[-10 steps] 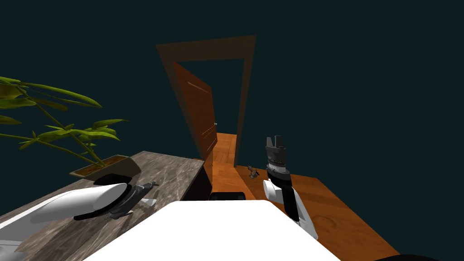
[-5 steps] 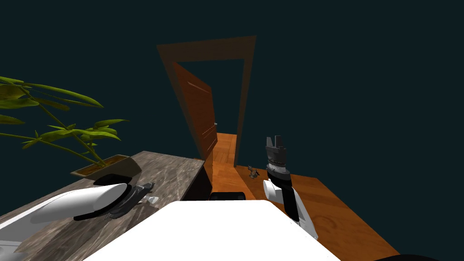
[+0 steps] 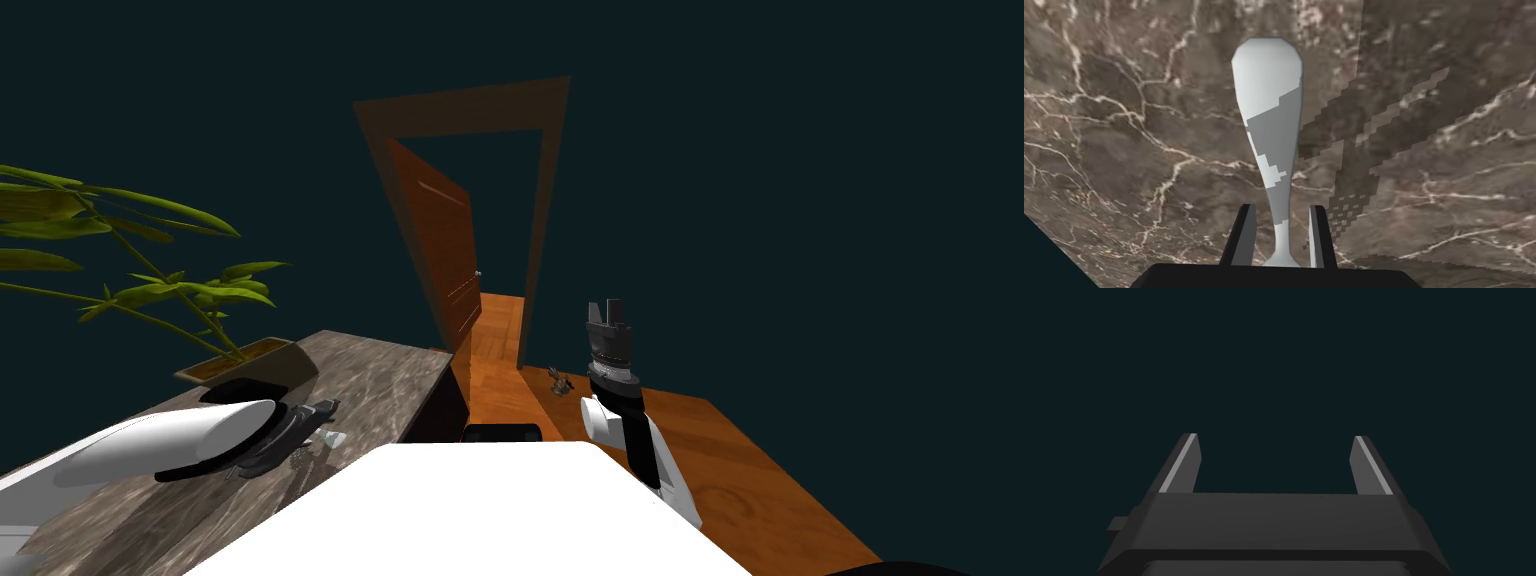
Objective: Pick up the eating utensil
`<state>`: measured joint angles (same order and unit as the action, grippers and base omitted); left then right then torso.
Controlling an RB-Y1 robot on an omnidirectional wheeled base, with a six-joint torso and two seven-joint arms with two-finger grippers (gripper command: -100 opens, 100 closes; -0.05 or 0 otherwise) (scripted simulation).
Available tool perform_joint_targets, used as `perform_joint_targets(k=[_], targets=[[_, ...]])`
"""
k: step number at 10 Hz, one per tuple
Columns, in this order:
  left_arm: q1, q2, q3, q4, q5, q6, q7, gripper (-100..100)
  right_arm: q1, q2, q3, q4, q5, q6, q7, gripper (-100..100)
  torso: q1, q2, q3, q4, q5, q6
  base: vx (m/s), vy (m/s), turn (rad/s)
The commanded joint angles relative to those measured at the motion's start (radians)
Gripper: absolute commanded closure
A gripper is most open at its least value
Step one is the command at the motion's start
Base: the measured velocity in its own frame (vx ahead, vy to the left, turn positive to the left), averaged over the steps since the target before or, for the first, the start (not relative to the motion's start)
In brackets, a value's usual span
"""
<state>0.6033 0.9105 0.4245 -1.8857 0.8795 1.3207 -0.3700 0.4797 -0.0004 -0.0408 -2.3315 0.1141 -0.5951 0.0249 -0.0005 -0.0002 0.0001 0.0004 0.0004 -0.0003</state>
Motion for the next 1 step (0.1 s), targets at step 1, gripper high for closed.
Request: perform_joint_targets(k=[1], targets=[[0.0,0.0,0.0,0.0,0.0,0.0,0.0,0,0.0,0.0,0.0,0.0,0.0,0.0,0.0,0,0.0,0.0,0.0,0.0,0.0,0.0,0.0,0.0,0.0]])
